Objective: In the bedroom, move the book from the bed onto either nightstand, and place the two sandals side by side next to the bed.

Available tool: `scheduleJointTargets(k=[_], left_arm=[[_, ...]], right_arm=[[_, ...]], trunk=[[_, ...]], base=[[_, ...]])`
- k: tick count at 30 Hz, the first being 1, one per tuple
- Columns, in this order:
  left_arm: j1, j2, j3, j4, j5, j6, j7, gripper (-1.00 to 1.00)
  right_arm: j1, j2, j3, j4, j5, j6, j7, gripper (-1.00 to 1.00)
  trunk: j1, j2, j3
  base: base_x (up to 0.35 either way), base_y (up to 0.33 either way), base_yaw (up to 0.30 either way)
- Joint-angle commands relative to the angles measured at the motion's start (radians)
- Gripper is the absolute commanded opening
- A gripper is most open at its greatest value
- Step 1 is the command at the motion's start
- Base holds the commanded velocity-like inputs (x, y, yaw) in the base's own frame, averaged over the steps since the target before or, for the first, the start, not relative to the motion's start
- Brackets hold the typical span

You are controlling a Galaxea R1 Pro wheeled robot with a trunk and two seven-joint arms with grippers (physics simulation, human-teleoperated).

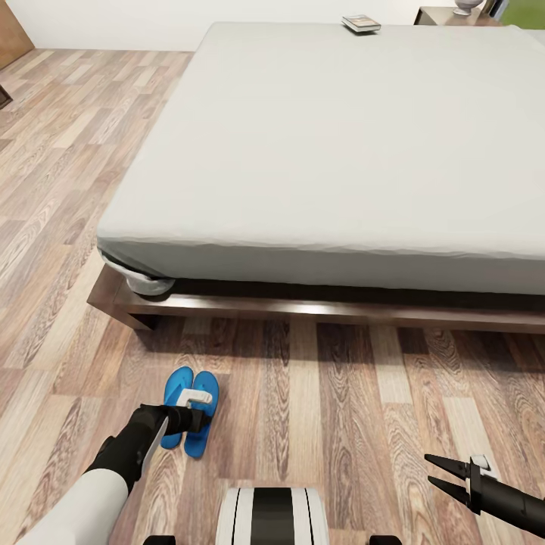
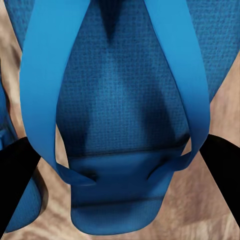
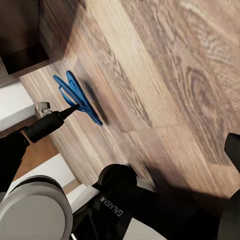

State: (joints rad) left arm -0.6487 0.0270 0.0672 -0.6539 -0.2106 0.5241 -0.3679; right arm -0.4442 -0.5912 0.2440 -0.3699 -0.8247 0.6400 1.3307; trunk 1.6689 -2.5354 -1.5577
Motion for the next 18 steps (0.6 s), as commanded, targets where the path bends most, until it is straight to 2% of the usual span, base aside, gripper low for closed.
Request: scheduleJointTargets(k=[1,14,18], left_arm=[[0.000,-0.001,0.005,-0.001,-0.010,0.004,-0.009,-1.00],[0.000,-0.001,0.006,-0.001,-0.010,0.004,-0.009,-1.00],[0.000,-0.002,0.022,0.000,-0.010,0.004,-0.009,-1.00]], right_arm=[[-0.001,-0.001,0.006,0.000,-0.008,0.009,0.002,1.00],[-0.001,-0.001,0.006,0.000,-0.008,0.009,0.002,1.00],[-0.001,-0.001,0.006,0.000,-0.008,0.009,0.002,1.00]], trunk=[[0.000,0.000,-0.001],[0.000,0.000,-0.001],[0.000,0.000,-0.001]], base=[[0.085,0.000,0.000],[0.014,0.000,0.000],[0.000,0.000,0.000]])
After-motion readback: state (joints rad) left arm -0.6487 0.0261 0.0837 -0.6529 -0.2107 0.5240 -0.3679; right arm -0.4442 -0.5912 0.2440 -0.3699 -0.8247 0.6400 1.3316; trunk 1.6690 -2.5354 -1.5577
